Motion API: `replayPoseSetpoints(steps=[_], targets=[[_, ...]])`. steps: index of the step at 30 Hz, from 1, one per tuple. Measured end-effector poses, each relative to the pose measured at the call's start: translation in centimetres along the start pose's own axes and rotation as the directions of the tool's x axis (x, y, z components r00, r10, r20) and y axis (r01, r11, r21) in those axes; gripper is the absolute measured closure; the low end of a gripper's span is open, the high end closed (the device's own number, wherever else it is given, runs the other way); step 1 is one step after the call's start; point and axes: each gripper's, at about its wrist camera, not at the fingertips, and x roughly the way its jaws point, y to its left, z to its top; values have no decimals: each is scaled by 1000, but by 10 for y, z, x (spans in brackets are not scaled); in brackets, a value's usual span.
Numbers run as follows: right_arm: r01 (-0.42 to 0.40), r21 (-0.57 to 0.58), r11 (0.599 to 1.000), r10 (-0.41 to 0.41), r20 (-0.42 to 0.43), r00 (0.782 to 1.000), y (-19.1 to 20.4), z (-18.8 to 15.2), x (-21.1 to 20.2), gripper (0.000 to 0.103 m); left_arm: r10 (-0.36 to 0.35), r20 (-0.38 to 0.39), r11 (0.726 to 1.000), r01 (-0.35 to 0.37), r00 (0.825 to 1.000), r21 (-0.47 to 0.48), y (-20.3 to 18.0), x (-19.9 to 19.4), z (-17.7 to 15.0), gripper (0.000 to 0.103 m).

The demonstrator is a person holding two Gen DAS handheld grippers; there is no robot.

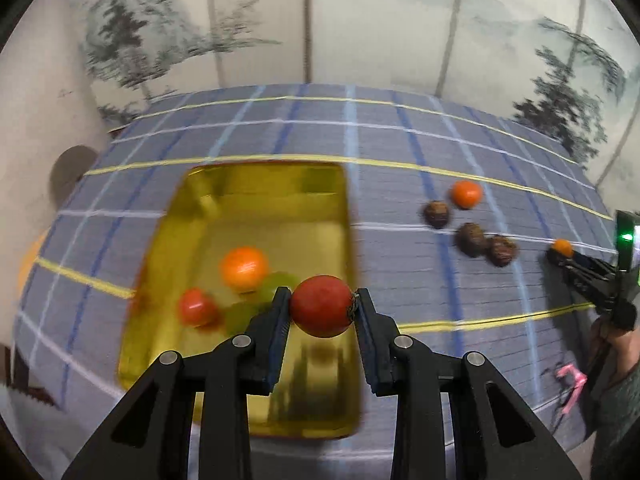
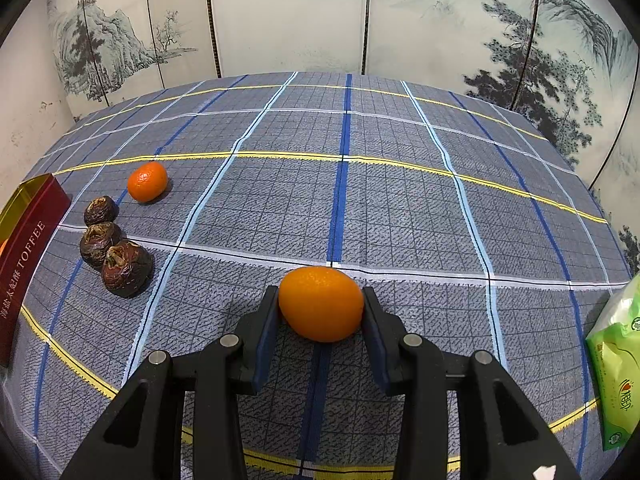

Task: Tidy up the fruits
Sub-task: 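Carry the red tomato into the gold tray and open left gripper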

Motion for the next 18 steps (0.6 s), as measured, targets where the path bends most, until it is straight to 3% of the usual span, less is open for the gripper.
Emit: replayPoseSetpoints(steps=[9,18], targets=[[2,-2,1000,-2,0,1000,0,0,0,65,95,-106,991,-104,990,-84,66,19,-17,70],[4,-3,1000,-4,0,1000,0,0,-1,65,85,-166,989,-103,983,-105,82,38,-23,70]])
